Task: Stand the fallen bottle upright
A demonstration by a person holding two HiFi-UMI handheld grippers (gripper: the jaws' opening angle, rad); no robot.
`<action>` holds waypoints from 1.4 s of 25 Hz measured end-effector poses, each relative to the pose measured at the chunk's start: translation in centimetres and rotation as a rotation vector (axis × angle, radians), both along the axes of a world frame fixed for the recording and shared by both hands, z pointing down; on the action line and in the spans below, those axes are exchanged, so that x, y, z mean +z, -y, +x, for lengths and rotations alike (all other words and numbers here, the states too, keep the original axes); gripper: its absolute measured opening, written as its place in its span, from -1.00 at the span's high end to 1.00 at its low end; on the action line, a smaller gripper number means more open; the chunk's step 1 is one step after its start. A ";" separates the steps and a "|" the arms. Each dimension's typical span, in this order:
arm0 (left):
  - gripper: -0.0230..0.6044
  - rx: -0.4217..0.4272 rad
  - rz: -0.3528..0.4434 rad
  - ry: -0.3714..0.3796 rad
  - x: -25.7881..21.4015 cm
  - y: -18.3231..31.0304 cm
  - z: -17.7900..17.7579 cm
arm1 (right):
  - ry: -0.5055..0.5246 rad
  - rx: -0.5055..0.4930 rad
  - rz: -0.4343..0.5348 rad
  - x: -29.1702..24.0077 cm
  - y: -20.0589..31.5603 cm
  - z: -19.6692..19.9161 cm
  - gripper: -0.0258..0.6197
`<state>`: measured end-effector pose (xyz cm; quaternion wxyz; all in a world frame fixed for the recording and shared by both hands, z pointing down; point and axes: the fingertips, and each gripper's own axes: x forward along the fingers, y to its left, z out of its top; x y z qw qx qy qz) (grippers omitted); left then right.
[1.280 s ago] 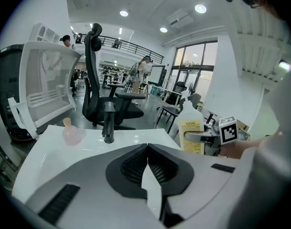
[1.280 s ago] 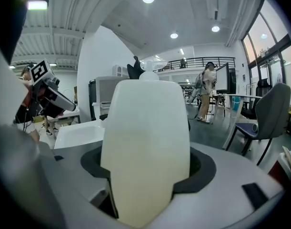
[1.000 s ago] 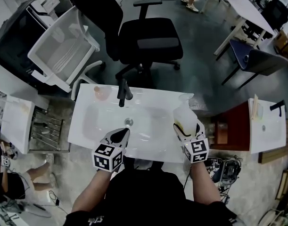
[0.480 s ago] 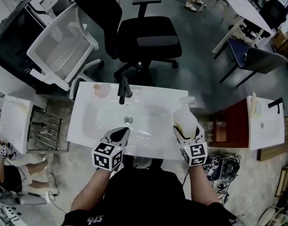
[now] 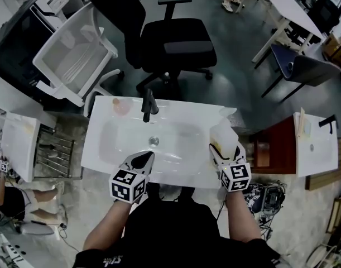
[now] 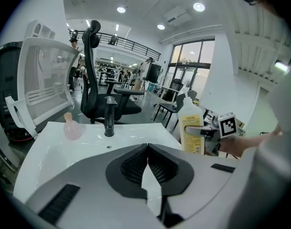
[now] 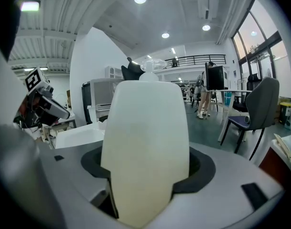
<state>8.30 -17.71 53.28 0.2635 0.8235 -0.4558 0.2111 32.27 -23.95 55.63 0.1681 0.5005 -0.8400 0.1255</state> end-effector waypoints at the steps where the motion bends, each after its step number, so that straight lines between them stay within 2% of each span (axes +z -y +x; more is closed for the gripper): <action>1: 0.88 -0.005 -0.004 0.003 0.2 -0.1 -0.3 | 0.011 0.009 -0.003 0.1 0.6 0.2 -0.15; 6: 0.88 -0.035 -0.028 0.019 0.8 -0.6 -1.0 | -0.001 -0.005 0.014 0.1 4.7 0.3 -0.15; 15: 0.88 -0.100 -0.077 0.045 2.5 -1.0 -2.8 | -0.022 -0.036 0.125 -0.2 11.7 -1.9 -0.15; 20: 0.88 -0.093 -0.103 0.053 3.2 -0.4 -2.7 | -0.001 0.014 0.198 -0.3 12.7 -1.1 -0.16; 24: 0.88 -0.077 -0.114 0.034 3.6 0.7 -1.8 | 0.010 0.025 0.221 -0.3 12.8 -0.6 -0.17; 35: 0.88 0.003 -0.102 0.034 3.1 2.3 0.6 | 0.023 0.077 0.185 0.9 9.6 1.1 -0.18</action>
